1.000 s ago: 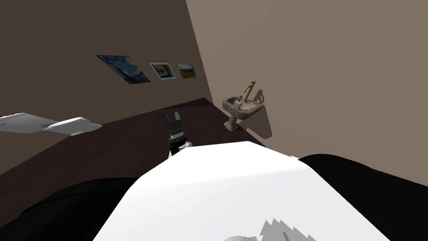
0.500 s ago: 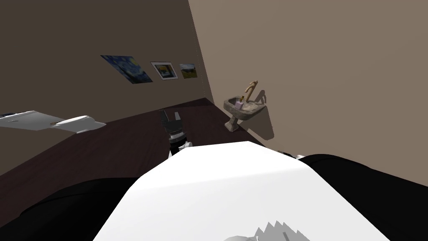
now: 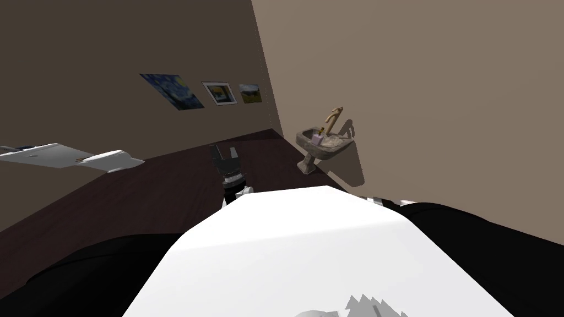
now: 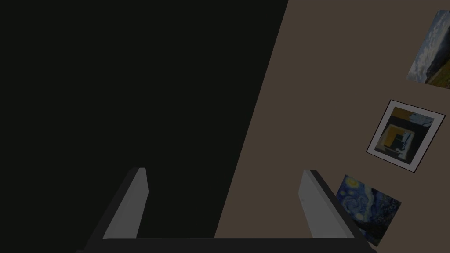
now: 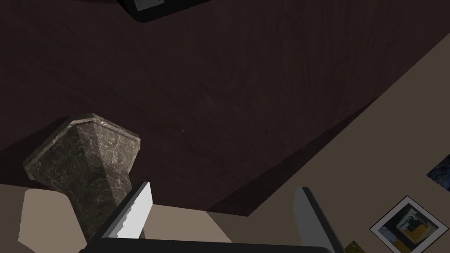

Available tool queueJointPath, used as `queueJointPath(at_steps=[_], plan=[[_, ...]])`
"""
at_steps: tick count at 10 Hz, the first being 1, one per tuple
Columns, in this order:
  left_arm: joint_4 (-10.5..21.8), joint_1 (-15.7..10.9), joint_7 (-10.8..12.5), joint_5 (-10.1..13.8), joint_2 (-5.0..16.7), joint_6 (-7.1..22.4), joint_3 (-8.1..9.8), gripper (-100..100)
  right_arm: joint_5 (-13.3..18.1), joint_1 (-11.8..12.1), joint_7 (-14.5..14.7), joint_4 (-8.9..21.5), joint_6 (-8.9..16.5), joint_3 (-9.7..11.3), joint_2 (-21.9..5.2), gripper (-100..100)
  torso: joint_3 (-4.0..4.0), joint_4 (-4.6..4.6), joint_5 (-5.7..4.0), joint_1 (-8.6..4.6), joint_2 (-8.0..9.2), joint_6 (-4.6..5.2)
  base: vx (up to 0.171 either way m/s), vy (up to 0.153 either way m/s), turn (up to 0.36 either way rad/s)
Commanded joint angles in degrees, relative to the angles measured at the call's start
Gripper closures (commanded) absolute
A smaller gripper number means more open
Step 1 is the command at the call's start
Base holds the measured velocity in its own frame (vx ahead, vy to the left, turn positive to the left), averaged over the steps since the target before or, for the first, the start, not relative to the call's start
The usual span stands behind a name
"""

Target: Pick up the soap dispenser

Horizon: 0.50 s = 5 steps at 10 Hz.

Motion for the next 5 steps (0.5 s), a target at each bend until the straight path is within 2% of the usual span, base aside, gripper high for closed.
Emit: queueJointPath(at_steps=[1,2,5], plan=[[0.0,0.0,0.0,0.0,0.0,0.0,0.00,0,-0.2,0.3,-0.2,-0.1,0.0,-0.3,-1.6,-100,0.00,0.00,0.00,0.00,0.00,0.00,0.020,0.001,0.002],[0.0,0.0,0.0,0.0,0.0,0.0,0.00,0,-0.2,0.2,-0.7,1.7,-0.6,0.3,-3.9,-100,0.04,0.02,0.00,0.02,0.07,0.01,0.048,-0.007,0.041],[0.0,0.0,0.0,0.0,0.0,0.0,0.00,0,-0.2,-0.1,-1.2,3.4,-1.2,0.9,-8.5,-100,-0.05,-0.02,-0.01,-0.04,-0.09,0.00,0.062,-0.011,0.038]])
